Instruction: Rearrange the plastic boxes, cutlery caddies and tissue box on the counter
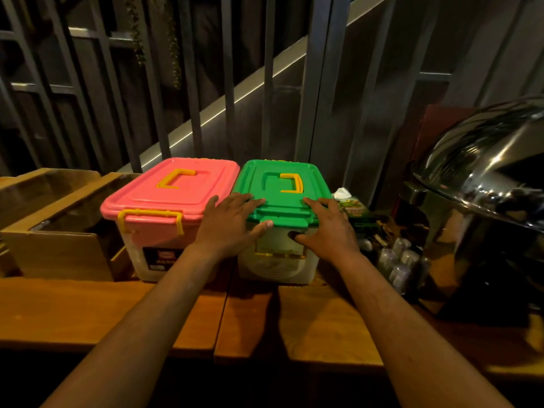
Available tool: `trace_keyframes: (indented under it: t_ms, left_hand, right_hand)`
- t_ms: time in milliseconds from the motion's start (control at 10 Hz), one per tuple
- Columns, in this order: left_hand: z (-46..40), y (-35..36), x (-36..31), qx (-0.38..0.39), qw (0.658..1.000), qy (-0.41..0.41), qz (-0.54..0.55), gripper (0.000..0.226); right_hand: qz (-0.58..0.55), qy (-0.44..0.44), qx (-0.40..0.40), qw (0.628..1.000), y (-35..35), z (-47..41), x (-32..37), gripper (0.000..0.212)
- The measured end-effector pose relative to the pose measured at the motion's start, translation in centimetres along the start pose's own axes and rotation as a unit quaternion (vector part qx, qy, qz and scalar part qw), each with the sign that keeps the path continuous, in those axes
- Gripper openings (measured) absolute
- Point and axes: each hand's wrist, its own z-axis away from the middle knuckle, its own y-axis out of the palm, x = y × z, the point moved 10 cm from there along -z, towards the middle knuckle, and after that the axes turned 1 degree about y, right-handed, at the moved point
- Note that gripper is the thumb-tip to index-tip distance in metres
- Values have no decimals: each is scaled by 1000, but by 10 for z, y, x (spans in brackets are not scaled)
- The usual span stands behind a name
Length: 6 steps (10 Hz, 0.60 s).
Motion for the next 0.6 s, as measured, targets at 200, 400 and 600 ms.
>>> trace_keyframes:
  t_ms: [200,400,600]
  left_hand:
    - [2,0,-9,-50,998,-32,9,70]
    - [-27,-2,-28,-55,996,-38,62,47]
    - [-72,5,-90,-31,992,59,112,44]
  right_hand:
    - [3,4,24,1000,1,0,-1,89]
    - [-23,-10,48,999,1,-3,-4,89]
    - [-82,16,-40,996,-39,3,-24,62]
